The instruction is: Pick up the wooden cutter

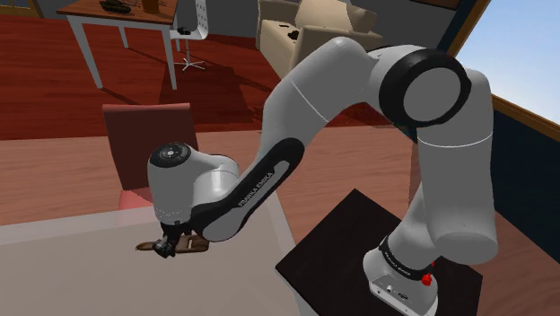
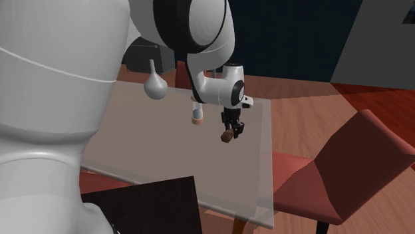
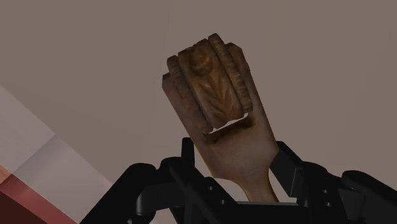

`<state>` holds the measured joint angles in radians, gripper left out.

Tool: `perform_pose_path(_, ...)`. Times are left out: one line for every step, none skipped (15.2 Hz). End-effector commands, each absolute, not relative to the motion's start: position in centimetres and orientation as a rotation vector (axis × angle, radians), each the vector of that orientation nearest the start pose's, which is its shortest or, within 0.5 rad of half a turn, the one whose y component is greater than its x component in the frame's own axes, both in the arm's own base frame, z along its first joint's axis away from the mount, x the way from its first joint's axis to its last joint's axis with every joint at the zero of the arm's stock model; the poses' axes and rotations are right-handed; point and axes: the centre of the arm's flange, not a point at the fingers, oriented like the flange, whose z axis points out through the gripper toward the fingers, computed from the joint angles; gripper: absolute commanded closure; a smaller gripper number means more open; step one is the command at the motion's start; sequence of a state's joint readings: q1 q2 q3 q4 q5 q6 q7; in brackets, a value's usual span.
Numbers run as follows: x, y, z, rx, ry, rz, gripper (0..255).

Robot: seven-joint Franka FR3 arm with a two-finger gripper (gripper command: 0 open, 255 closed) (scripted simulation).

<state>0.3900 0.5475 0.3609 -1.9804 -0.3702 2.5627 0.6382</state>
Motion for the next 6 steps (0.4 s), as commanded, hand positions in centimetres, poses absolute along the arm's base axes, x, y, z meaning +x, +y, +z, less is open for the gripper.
perform_pose_path(45.3, 42.1, 22.1, -3.055, -0.555, -0.138, 255)
perform_pose_path(45.3, 42.1, 22.6, -3.055, -0.555, -0.138, 255)
perform_pose_path(45.3, 42.1, 23.1, -3.055, -0.555, -0.138, 255)
perform_pose_path(45.3, 42.1, 23.7, -3.055, -0.555, -0.138, 255)
perform_pose_path(45.3, 42.1, 23.7, -3.055, -0.555, -0.138, 255)
perform_pose_path(45.3, 42.1, 23.7, -3.055, -0.555, -0.138, 255)
